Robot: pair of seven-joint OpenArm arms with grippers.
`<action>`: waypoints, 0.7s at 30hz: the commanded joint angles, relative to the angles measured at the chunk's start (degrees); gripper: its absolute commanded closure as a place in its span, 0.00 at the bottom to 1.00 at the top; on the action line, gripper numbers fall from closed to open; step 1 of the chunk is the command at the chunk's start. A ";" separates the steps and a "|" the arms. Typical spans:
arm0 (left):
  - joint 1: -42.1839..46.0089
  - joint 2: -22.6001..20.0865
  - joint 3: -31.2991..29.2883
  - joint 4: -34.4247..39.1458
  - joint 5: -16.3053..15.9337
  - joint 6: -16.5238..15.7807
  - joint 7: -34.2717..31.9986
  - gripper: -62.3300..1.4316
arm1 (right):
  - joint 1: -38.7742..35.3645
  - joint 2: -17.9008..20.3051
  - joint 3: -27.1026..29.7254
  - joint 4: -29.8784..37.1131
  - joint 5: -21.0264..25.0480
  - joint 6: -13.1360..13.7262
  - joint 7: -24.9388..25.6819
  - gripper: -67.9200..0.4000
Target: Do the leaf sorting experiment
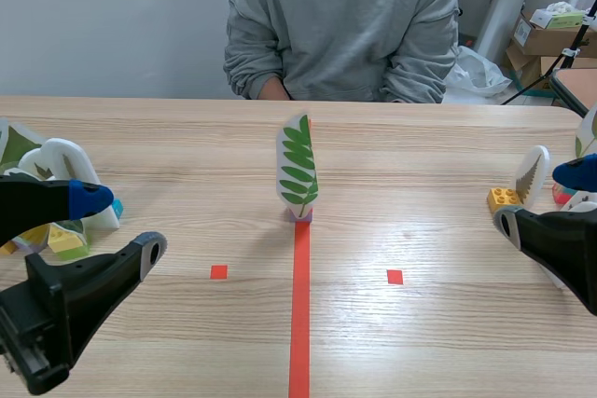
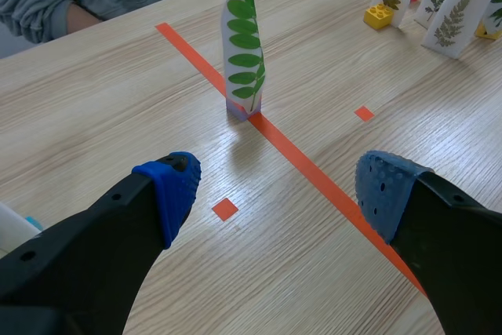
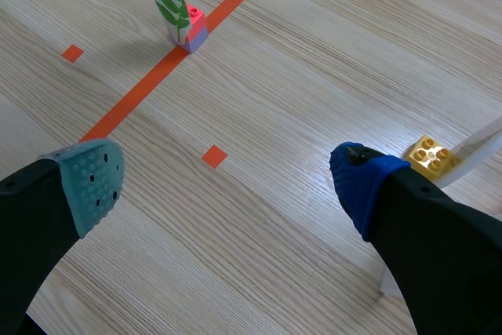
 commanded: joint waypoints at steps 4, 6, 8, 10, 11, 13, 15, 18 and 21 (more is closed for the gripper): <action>0.13 0.13 -0.11 0.83 -0.76 -0.17 -0.79 0.29 | 0.70 0.72 0.33 0.52 0.57 0.44 0.90 0.21; 0.13 0.13 -0.11 0.83 -0.76 -0.17 -0.79 0.29 | 0.70 0.72 0.33 0.52 -0.07 0.44 0.87 0.21; 0.13 0.13 -0.11 0.83 -0.76 -0.17 -0.81 0.29 | 0.70 0.74 0.33 0.52 -0.31 0.44 0.87 0.21; 0.13 0.13 -0.11 0.83 -0.76 -0.17 -0.81 0.29 | 0.79 0.74 0.33 0.52 -0.28 0.44 0.92 0.21; 0.13 0.13 -0.11 0.83 -0.76 -0.17 -0.81 0.29 | 0.85 0.74 0.33 0.52 -0.28 0.44 0.92 0.21; 0.13 0.13 -0.11 0.83 -0.76 -0.17 -0.81 0.29 | 1.25 0.74 0.33 0.52 -0.31 0.44 0.85 0.21; 0.13 0.13 -0.11 0.83 -0.79 -0.17 -0.85 0.29 | 2.14 0.76 0.31 0.07 -1.25 0.44 0.42 0.21; 0.13 0.13 -0.11 0.83 -0.79 -0.17 -0.83 0.29 | 4.85 1.05 0.15 -1.95 -1.99 0.44 -0.74 0.21; 0.13 0.13 -0.11 0.83 -0.79 -0.17 -0.83 0.29 | 8.15 2.64 -1.53 -5.09 -1.99 0.44 -0.85 0.21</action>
